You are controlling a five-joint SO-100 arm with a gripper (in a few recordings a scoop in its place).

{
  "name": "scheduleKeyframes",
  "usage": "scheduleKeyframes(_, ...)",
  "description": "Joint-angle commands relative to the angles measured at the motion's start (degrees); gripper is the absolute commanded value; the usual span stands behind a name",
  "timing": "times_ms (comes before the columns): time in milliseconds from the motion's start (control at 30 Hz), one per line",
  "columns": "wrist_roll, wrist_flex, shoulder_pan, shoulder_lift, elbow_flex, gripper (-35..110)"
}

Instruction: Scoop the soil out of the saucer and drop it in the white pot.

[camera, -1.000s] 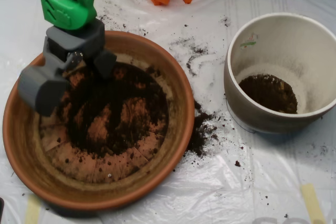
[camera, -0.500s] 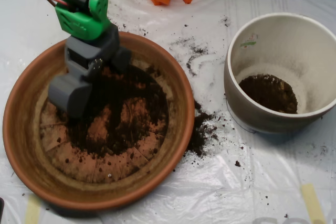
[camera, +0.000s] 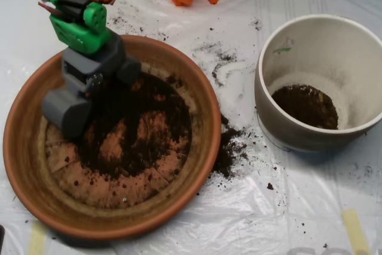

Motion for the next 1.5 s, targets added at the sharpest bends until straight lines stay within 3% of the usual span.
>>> scheduleKeyframes(0, 0.53, 0.35, 0.44, 0.26, -5.19, 40)
scheduleKeyframes(200, 0.09, 0.70, 0.09, -1.67, -7.56, 36)
scheduleKeyframes(433, 1.05, -0.97, 0.88, -0.62, -5.89, 6)
scheduleKeyframes(800, 1.32, -4.57, -2.02, 9.40, 5.19, 0)
scheduleKeyframes(1033, 3.69, 3.52, -8.96, 17.31, 2.29, -1)
scheduleKeyframes(1467, 3.78, 22.32, -19.86, 17.58, -24.52, -1)
